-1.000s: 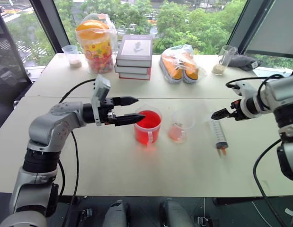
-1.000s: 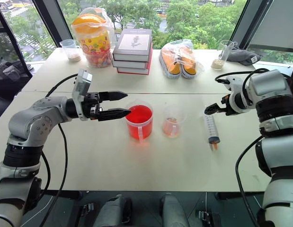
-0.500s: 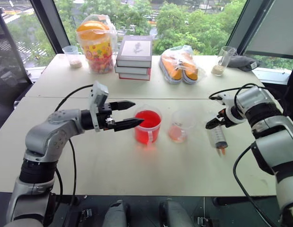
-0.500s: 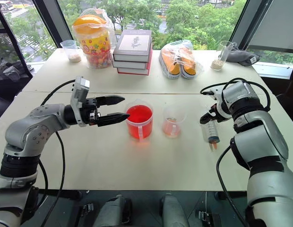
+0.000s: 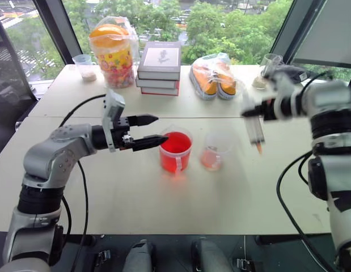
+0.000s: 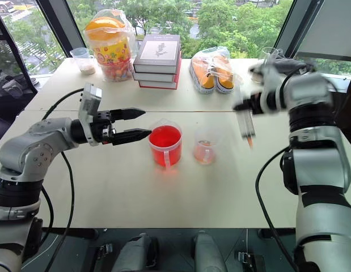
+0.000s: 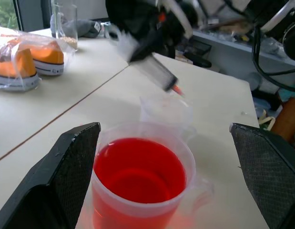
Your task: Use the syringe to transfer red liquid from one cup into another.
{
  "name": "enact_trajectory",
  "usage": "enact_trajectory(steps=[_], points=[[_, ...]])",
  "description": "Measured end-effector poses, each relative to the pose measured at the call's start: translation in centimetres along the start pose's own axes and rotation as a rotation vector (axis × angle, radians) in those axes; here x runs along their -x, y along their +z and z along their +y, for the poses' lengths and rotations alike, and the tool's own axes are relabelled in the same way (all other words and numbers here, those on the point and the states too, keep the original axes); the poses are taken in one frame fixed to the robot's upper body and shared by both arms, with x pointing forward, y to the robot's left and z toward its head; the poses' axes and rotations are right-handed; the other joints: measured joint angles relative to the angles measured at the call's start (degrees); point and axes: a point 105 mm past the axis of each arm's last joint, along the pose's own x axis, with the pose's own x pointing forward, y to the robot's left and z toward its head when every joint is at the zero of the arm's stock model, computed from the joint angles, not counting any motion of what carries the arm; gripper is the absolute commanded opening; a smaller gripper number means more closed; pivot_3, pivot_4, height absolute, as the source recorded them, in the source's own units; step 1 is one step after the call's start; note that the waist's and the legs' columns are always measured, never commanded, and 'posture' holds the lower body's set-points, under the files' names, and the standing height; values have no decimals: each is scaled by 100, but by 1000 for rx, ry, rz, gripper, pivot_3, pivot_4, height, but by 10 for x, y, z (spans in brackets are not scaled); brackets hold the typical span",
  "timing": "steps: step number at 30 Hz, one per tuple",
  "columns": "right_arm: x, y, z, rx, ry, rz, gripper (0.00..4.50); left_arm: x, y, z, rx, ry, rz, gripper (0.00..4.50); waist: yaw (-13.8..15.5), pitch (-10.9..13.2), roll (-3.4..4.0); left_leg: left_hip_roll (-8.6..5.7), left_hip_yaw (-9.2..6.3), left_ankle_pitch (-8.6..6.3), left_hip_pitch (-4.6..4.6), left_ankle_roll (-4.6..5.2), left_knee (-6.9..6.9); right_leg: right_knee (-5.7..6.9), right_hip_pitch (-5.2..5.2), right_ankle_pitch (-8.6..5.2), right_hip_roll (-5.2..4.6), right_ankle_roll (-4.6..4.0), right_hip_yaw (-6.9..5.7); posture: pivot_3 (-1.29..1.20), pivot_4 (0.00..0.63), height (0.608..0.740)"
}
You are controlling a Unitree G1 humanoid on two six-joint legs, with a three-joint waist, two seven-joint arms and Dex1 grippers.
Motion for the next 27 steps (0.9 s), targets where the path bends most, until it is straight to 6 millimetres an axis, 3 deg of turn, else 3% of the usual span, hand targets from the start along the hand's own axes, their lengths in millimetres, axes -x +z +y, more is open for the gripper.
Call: enact_trajectory(steps=[2, 4, 7, 9, 12, 17, 21, 27], points=[[16, 33, 21, 54, 45, -214, 1435, 3, -2, 5, 20, 10, 0, 4500, 14, -3, -5, 4, -7, 0, -1, 0, -4, -4, 3, 0, 3, 0, -7, 0, 150, 740], [25, 43, 39, 83, 85, -351, 1435, 5, -1, 10, 29, 17, 5, 4500, 16, -3, -5, 2, -1, 0, -2, 0, -1, -10, 7, 0, -2, 0, -6, 0, 150, 740], [31, 38, 70, 96, 212, -494, 1435, 6, 5, 18, 20, 23, 10, 4500, 20, -3, -4, -1, 4, 0, -3, 0, 14, -5, 11, 2, -8, 2, -4, 0, 150, 740], [38, 33, 106, 132, 364, -562, 1435, 4, 13, 21, -4, 17, 8, 4500, 11, -3, -4, -2, 3, 0, -2, 0, 17, -1, 12, 2, -8, 2, -4, 0, 150, 740], [45, 14, 137, 149, 506, -629, 1435, 2, 18, 21, -25, -16, 11, 4500, 9, -4, -7, 0, -4, 0, 4, 0, 15, -4, 22, 1, -5, 1, -9, 0, 150, 740], [30, -12, 155, 116, 551, -634, 1435, 1, 10, 26, 8, -26, 38, 4500, -14, -4, -7, -1, -4, 1, 5, -1, 19, 2, 20, 1, -3, 1, -6, 0, 150, 740], [16, -34, 170, 166, 554, -624, 1435, -5, 23, 23, -27, -55, 26, 4500, -9, -4, -7, -1, -6, 1, 4, -1, 17, 0, 20, 1, -2, 1, -7, 0, 150, 740], [-12, -73, 163, 238, 463, -551, 1435, -9, 28, 16, -34, -91, 25, 4500, -11, -4, -7, -1, -5, 1, 4, -1, 19, 0, 20, 1, -3, 1, -6, 0, 150, 740]])
